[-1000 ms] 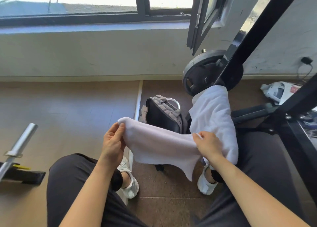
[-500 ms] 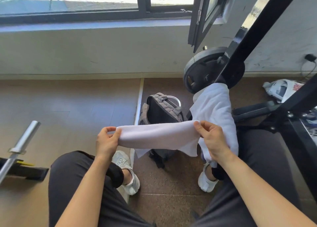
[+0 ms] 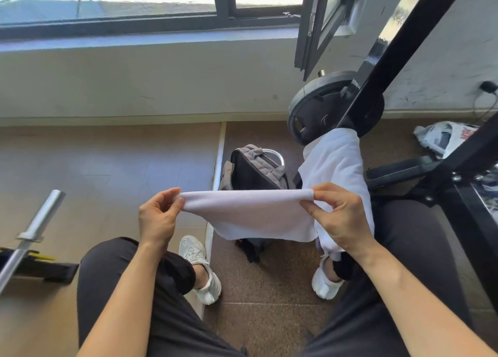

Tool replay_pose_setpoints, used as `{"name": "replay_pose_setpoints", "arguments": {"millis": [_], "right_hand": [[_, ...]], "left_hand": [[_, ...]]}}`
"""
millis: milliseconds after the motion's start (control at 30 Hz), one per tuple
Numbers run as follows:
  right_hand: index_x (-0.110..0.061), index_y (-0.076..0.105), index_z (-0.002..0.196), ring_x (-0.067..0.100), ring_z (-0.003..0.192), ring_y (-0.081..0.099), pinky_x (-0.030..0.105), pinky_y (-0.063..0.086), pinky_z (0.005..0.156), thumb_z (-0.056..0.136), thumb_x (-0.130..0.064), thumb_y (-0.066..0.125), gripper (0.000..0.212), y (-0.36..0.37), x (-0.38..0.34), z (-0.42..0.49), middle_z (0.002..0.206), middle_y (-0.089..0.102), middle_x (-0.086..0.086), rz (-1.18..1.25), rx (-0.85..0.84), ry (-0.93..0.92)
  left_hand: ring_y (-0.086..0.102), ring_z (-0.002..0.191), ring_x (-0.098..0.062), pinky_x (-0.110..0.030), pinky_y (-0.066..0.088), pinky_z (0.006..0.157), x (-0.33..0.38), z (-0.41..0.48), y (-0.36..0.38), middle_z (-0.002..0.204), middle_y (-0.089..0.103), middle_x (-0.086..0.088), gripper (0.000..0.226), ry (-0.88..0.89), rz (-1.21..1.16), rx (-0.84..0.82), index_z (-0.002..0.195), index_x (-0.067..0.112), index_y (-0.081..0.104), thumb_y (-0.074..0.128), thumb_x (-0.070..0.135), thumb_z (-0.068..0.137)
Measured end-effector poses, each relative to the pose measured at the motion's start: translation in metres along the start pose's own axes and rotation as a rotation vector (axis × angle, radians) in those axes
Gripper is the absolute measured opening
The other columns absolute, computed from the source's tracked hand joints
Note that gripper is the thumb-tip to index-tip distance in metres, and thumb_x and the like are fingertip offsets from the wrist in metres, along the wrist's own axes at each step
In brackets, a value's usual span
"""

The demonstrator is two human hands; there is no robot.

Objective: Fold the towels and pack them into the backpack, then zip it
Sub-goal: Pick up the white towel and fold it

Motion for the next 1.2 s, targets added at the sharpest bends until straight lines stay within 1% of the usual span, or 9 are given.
{"name": "replay_pose_setpoints", "arguments": {"millis": [133, 233, 367, 533, 633, 733, 867, 1000, 1200], "right_hand": [[-0.004, 0.079, 0.077, 0.013, 0.076, 0.069, 0.024, 0.055, 0.068, 0.088, -0.037, 0.072, 0.036, -0.005, -0.008, -0.003, 0.08, 0.072, -0.004, 0.053, -0.068, 0.031], [-0.003, 0.079, 0.076, 0.012, 0.073, 0.069, 0.025, 0.056, 0.067, 0.084, -0.032, 0.075, 0.03, -0.006, -0.015, -0.004, 0.078, 0.073, -0.002, 0.079, -0.057, 0.038], [-0.012, 0.077, 0.079, 0.015, 0.073, 0.068, 0.032, 0.058, 0.065, 0.079, -0.021, 0.08, 0.01, -0.003, -0.021, -0.005, 0.08, 0.072, 0.001, 0.078, -0.011, -0.026], [-0.011, 0.076, 0.088, 0.025, 0.077, 0.065, 0.041, 0.058, 0.062, 0.078, -0.008, 0.079, 0.011, 0.002, -0.013, -0.006, 0.086, 0.063, 0.003, 0.168, 0.004, -0.064], [-0.02, 0.077, 0.094, 0.023, 0.079, 0.068, 0.041, 0.057, 0.065, 0.08, -0.007, 0.077, 0.019, 0.0, -0.01, -0.006, 0.089, 0.07, -0.003, 0.201, -0.04, -0.052], [-0.023, 0.078, 0.099, 0.019, 0.082, 0.071, 0.037, 0.059, 0.069, 0.082, -0.004, 0.076, 0.025, 0.0, -0.007, -0.006, 0.091, 0.074, -0.008, 0.207, -0.077, -0.015], [-0.016, 0.077, 0.094, 0.013, 0.08, 0.069, 0.026, 0.057, 0.069, 0.081, 0.004, 0.077, 0.024, 0.0, -0.002, -0.006, 0.086, 0.071, -0.006, 0.116, -0.056, 0.009], [-0.015, 0.075, 0.098, 0.011, 0.079, 0.068, 0.025, 0.059, 0.067, 0.083, 0.0, 0.078, 0.022, 0.003, 0.005, -0.006, 0.087, 0.071, -0.003, 0.02, 0.106, 0.117], [-0.006, 0.075, 0.096, 0.011, 0.073, 0.063, 0.008, 0.048, 0.063, 0.084, -0.003, 0.079, 0.012, 0.011, 0.011, -0.007, 0.083, 0.069, -0.003, -0.176, 0.224, 0.131]], "left_hand": [[0.067, 0.101, -0.019, -0.03, 0.052, 0.095, -0.006, 0.007, -0.002, 0.112, 0.072, -0.008, 0.032, -0.067, 0.006, -0.069, 0.126, 0.006, 0.068, 0.071, 0.008, 0.094], [0.064, 0.101, -0.02, -0.034, 0.054, 0.094, -0.011, 0.01, 0.0, 0.113, 0.071, -0.009, 0.026, -0.13, -0.022, -0.104, 0.119, 0.016, 0.071, 0.068, 0.008, 0.095], [0.064, 0.097, -0.02, -0.029, 0.055, 0.081, -0.014, 0.01, 0.005, 0.105, 0.067, -0.009, 0.027, -0.181, -0.07, -0.138, 0.103, 0.031, 0.074, 0.061, 0.008, 0.1], [0.065, 0.1, -0.02, -0.033, 0.056, 0.088, -0.012, 0.005, 0.006, 0.111, 0.068, -0.007, 0.037, -0.196, -0.006, -0.225, 0.124, 0.017, 0.069, 0.064, -0.003, 0.093], [0.066, 0.095, -0.022, -0.026, 0.052, 0.081, -0.013, 0.003, 0.007, 0.106, 0.072, -0.008, 0.042, -0.093, 0.182, -0.179, 0.118, 0.018, 0.071, 0.07, -0.007, 0.085], [0.069, 0.092, -0.022, -0.029, 0.054, 0.08, -0.013, 0.001, 0.007, 0.099, 0.075, -0.007, 0.022, -0.066, 0.248, -0.075, 0.107, 0.018, 0.076, 0.075, 0.006, 0.088], [0.068, 0.095, -0.024, -0.031, 0.051, 0.079, -0.017, 0.005, 0.006, 0.106, 0.071, -0.008, 0.012, -0.058, 0.299, -0.009, 0.101, 0.022, 0.077, 0.075, 0.017, 0.091], [0.059, 0.083, -0.017, -0.033, 0.05, 0.08, -0.008, 0.003, 0.009, 0.079, 0.068, 0.002, 0.02, -0.169, -0.091, -0.027, 0.083, 0.022, 0.074, 0.067, 0.006, 0.093], [0.053, 0.065, -0.015, -0.026, 0.051, 0.049, 0.021, -0.027, 0.023, 0.07, 0.053, -0.001, 0.022, -0.167, -0.253, -0.099, 0.074, 0.016, 0.057, 0.07, 0.009, 0.091]]}}
Point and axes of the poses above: each hand's wrist, its own z-axis towards the middle knuckle, its own y-axis out of the palm, x = y × z, the point moved 1 cm from there along z, towards the middle knuckle
